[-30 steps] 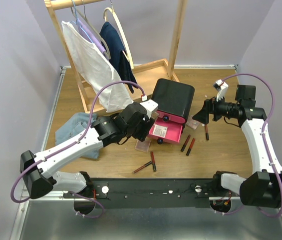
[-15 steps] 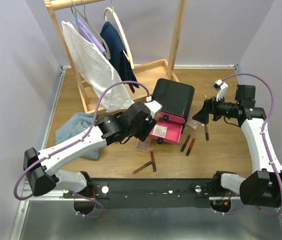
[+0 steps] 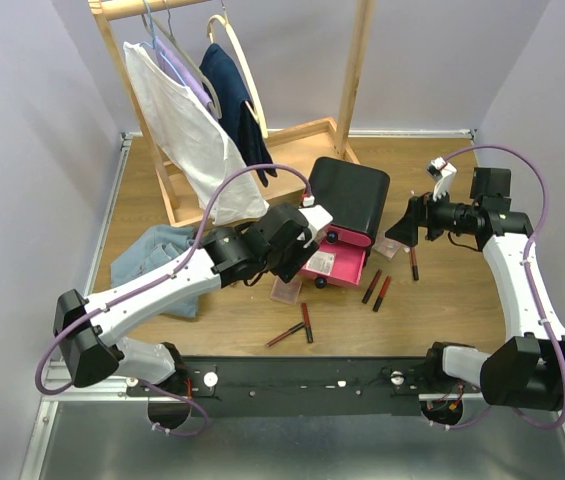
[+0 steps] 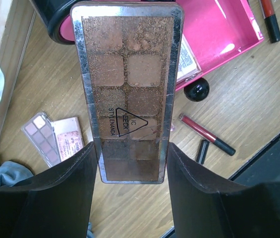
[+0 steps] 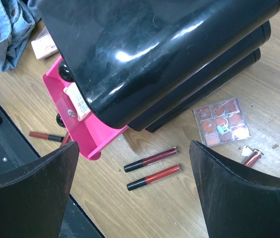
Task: Organize the makeup
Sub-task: Place the makeup in the drawer.
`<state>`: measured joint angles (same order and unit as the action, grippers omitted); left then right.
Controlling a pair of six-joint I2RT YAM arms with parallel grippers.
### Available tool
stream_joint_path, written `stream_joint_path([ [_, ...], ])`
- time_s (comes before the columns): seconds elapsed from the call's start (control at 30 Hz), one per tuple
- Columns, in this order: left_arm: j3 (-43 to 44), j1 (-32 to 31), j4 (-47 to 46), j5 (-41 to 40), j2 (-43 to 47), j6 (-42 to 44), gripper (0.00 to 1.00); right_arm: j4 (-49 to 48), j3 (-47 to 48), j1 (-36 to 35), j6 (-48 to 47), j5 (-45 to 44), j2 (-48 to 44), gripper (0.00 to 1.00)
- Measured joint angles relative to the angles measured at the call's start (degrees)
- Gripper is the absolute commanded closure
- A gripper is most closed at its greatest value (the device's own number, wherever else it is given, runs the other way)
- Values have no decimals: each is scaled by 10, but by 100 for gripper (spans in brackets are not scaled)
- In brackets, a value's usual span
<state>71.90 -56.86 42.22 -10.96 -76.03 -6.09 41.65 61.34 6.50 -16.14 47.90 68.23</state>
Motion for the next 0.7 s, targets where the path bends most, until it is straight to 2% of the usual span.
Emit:
stream_joint_path([
  [0.37, 1, 0, -8, 1, -31, 90, 82, 0, 4, 0, -4, 0, 1, 0],
  [0.7, 0, -13, -69, 17, -48, 231, 83, 0, 7, 0, -6, 0, 1, 0],
])
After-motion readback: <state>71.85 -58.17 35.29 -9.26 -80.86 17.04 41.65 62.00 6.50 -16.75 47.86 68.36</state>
